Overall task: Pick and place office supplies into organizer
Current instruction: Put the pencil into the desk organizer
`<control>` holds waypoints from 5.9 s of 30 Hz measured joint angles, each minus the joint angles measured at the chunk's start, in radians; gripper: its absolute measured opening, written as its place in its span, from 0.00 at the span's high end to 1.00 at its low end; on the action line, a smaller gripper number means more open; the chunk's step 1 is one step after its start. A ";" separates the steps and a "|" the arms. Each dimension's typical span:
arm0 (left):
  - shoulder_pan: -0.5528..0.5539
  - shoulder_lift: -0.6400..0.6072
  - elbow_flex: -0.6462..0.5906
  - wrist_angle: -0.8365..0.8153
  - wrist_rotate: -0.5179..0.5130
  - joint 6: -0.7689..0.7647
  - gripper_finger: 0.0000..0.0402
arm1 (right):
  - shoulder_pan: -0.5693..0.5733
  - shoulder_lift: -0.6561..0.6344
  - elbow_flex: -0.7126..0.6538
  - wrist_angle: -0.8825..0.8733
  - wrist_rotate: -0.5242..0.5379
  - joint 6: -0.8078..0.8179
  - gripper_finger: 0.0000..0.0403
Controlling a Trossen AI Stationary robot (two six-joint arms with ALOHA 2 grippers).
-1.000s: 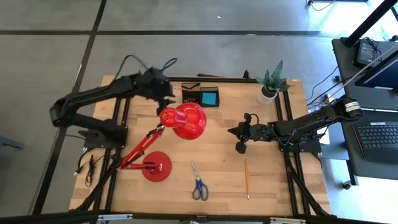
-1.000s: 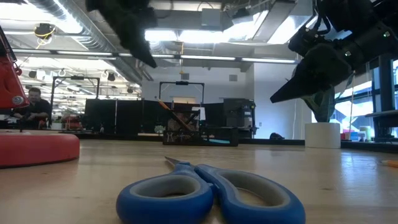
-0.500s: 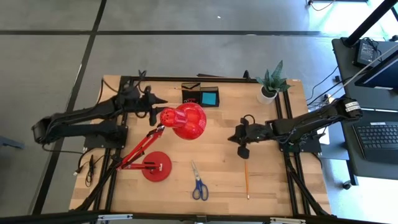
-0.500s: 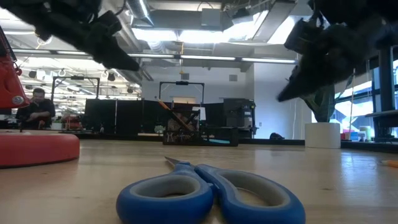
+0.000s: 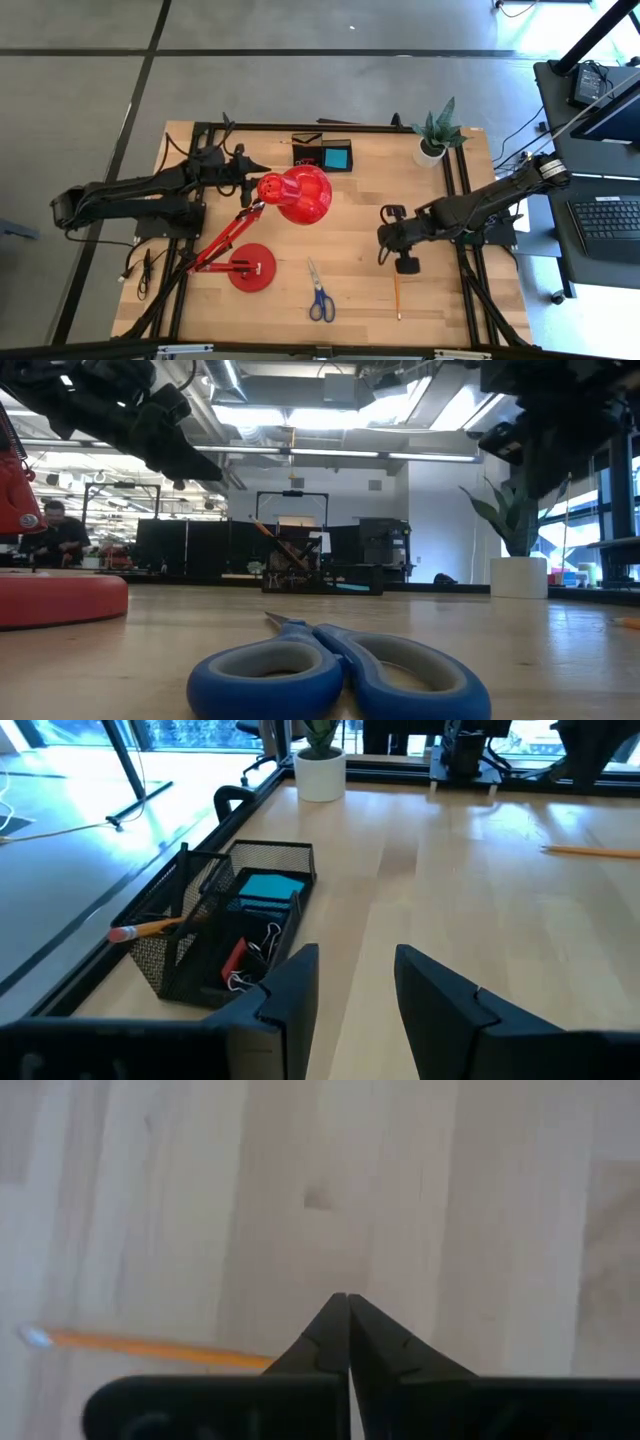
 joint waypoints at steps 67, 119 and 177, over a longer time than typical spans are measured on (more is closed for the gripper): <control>-0.003 0.001 -0.001 -0.005 -0.003 0.000 0.68 | 0.071 0.054 -0.007 -0.013 -0.005 -0.679 0.47; -0.003 0.001 -0.001 -0.005 -0.092 -0.052 0.68 | 0.143 0.396 -0.008 -0.023 -0.028 -0.811 0.47; -0.003 0.001 -0.001 -0.005 -0.091 -0.052 0.68 | -0.161 0.401 -0.008 0.279 0.114 0.034 0.98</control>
